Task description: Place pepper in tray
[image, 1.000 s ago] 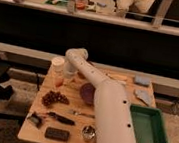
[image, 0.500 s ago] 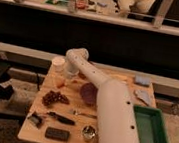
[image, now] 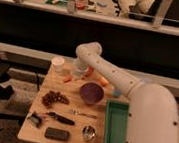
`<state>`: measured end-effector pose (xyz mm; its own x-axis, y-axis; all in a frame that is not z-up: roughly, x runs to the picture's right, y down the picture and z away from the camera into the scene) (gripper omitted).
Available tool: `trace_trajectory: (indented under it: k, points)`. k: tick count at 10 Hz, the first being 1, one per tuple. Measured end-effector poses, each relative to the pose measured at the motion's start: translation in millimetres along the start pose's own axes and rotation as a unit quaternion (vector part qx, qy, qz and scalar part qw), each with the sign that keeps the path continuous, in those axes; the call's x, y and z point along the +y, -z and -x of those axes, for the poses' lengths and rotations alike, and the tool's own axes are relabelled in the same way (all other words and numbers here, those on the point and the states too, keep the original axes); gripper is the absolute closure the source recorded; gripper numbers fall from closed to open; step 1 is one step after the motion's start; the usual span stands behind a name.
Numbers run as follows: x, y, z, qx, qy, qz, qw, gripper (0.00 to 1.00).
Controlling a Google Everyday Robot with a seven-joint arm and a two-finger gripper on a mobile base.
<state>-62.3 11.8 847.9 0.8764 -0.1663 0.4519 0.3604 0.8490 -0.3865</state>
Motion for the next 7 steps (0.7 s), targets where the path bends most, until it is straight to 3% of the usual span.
trace_trajectory:
  k: [2,3,4,7]
  points:
    - [14,44,-17,0.001,-0.026,-0.030,0.9992,1.00]
    - [29,68,-39,0.007,-0.052,-0.049,0.9975,1.00]
    - [38,78,-50,0.012,-0.065,-0.057,0.9962,1.00]
    - [89,112,-101,0.042,-0.130,-0.088,0.9867,1.00]
